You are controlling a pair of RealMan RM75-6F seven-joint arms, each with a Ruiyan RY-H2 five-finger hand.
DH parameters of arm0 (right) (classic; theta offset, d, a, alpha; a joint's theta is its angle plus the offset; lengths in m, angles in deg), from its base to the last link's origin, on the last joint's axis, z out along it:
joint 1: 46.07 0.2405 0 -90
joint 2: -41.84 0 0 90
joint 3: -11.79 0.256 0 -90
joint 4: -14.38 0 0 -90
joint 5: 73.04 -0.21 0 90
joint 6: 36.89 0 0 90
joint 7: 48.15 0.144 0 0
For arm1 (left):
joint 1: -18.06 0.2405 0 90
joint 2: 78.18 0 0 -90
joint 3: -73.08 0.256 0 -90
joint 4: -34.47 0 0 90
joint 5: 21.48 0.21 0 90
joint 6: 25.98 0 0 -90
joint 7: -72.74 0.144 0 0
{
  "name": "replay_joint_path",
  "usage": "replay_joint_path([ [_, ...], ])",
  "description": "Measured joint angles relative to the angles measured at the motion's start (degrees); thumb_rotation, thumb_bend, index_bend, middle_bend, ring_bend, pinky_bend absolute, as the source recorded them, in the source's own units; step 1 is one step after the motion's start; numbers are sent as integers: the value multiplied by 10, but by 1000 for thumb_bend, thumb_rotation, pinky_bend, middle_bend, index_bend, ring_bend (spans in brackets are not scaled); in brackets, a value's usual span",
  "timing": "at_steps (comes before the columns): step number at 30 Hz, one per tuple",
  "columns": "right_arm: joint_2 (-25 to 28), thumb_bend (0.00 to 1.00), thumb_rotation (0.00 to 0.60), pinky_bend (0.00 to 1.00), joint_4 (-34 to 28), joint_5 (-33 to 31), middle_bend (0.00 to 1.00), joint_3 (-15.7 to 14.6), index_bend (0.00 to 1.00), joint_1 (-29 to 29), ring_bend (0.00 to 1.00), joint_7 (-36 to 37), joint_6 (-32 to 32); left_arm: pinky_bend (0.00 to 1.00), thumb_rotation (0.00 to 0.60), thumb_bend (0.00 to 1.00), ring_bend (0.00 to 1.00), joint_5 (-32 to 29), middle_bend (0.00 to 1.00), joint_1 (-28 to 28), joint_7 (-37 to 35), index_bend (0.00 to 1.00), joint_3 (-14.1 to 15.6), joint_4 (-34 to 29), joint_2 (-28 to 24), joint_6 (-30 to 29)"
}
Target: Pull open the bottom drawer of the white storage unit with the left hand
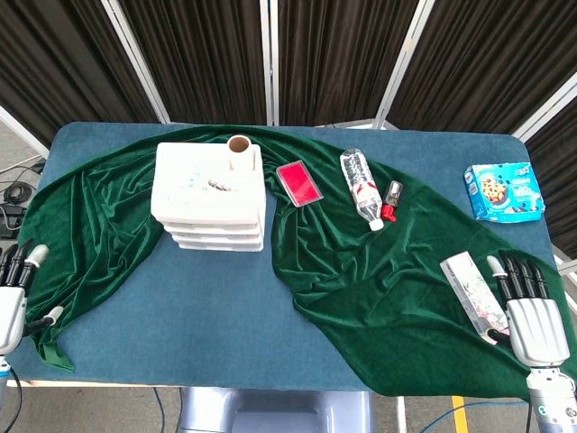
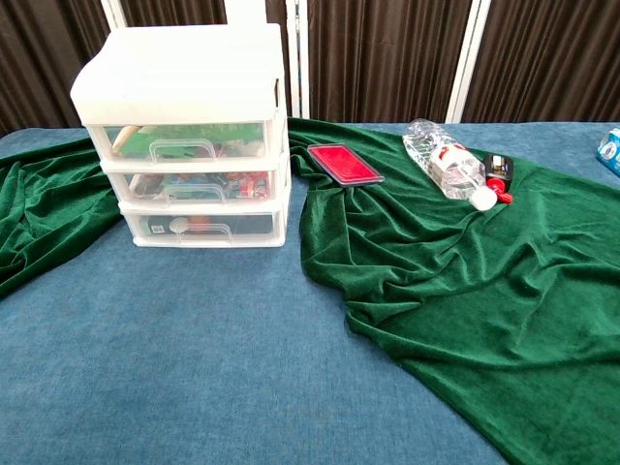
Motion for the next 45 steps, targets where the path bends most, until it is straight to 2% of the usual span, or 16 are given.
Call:
replay_joint_path([
  [24,6,59,600,0,-7,-5,0,-3,0,1,0,5,-13,12,600,127,4,-2,0,-7,0,0,8,-27,-5,26],
  [25,6,60,600,0,-7,-5,0,-3,0,1,0,5,-14,59,600,136,47,-1,31,-8,-1,0,7,-30,-4,25],
  [26,6,60,600,0,-7,-5,0,-4,0,1,0,6,-15,180,600,164,172,0,141,-9,-1,0,6,-32,-1,23],
  [27,6,60,600,0,-7,-5,0,-4,0,2,0,6,-16,336,600,196,337,1,299,-9,-1,0,4,-33,2,20],
  [29,6,59,600,0,-8,-4,0,-5,0,2,0,7,-16,548,600,257,587,4,569,-12,-8,0,0,-37,9,17],
  [30,7,60,600,0,-8,-3,0,-5,0,2,0,7,-17,618,600,289,667,5,664,-13,-14,0,-1,-40,12,17],
  [32,7,60,600,0,-9,-1,0,-6,0,2,0,8,-17,696,600,364,754,6,766,-18,-34,0,-4,-48,19,21],
  [36,10,60,600,0,-11,-1,0,-7,0,3,0,13,-19,790,600,580,846,4,873,-32,-89,0,-6,-74,27,46],
  [38,12,60,600,0,-13,0,0,-8,0,3,0,16,-19,807,600,641,864,-5,894,-43,-132,0,-5,-97,26,79],
  [41,16,59,600,0,-15,1,0,-8,0,2,0,23,-19,814,600,663,876,-31,906,-68,-201,0,-4,-132,16,159],
  [45,20,59,600,0,-17,4,0,-9,0,2,0,34,-16,816,600,678,876,-83,906,-104,-258,3,-9,-156,13,255],
])
